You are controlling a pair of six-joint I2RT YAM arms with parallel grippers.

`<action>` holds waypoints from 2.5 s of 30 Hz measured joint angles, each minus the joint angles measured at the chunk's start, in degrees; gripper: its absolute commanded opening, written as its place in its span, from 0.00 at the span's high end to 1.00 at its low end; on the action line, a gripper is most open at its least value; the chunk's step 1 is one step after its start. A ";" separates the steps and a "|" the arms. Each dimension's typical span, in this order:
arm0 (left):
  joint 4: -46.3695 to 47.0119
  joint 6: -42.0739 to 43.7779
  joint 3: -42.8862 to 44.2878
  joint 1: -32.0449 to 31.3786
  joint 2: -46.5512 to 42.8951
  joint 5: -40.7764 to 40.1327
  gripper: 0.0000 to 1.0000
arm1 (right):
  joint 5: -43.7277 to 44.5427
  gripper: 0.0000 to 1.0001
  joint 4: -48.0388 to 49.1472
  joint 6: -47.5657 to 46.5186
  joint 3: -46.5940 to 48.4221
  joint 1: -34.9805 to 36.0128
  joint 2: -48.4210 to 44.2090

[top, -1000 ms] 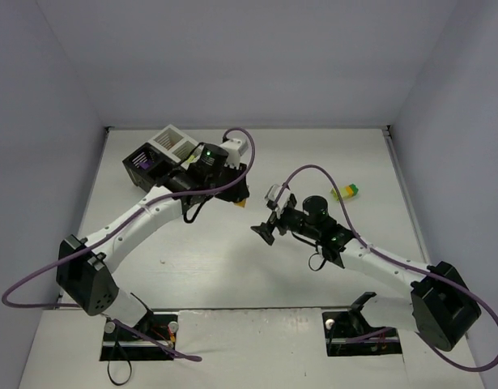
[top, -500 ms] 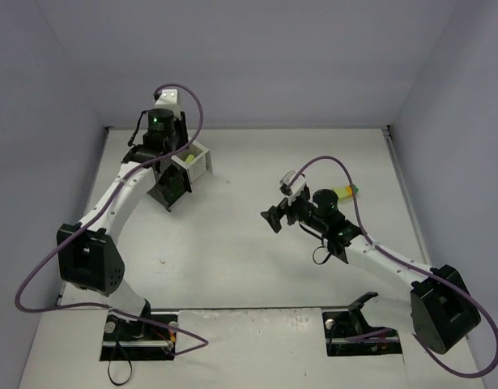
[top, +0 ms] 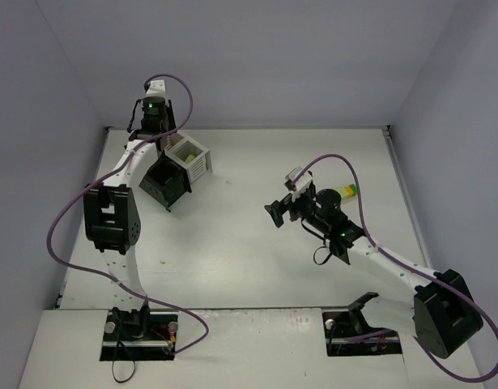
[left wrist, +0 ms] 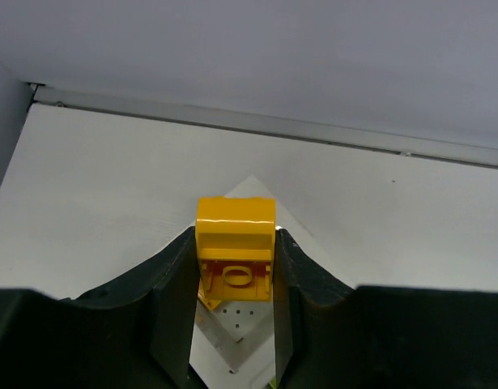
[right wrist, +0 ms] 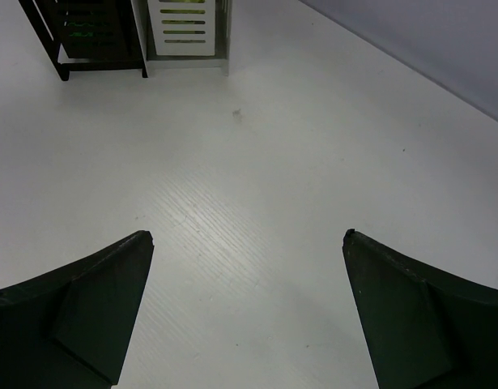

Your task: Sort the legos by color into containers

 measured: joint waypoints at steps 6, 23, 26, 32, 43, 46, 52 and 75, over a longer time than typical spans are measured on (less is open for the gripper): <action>0.13 -0.57 0.76 1.64 3.48 0.50 0.70 | 2.01 0.00 0.15 0.15 0.00 -0.26 -0.02; 0.09 -2.23 0.31 1.66 3.08 2.38 0.45 | 15.13 0.14 0.85 14.27 -0.04 -4.04 -0.02; -0.46 -3.82 -1.97 1.49 0.13 3.48 0.39 | 19.85 0.18 -1.57 19.06 0.07 -5.18 -0.04; -3.72 -7.61 -6.93 -1.44 -12.90 4.46 0.38 | 30.32 0.17 -15.69 31.43 4.15 -10.64 -0.15; -14.62 -10.03 -17.03 -12.13 -35.98 8.39 0.38 | 36.13 0.05 -30.49 49.40 11.34 -23.06 8.76; -17.33 -10.01 -21.66 -12.20 -39.39 9.88 0.38 | 36.15 0.06 -32.26 52.19 12.07 -25.07 12.59; -20.33 -9.62 -31.85 -13.14 -46.10 11.47 0.38 | 36.15 0.08 -33.73 55.87 15.50 -27.04 18.45; -20.59 -9.51 -32.20 -13.38 -46.66 13.40 0.38 | 35.80 0.17 -33.14 64.17 26.38 -27.32 36.22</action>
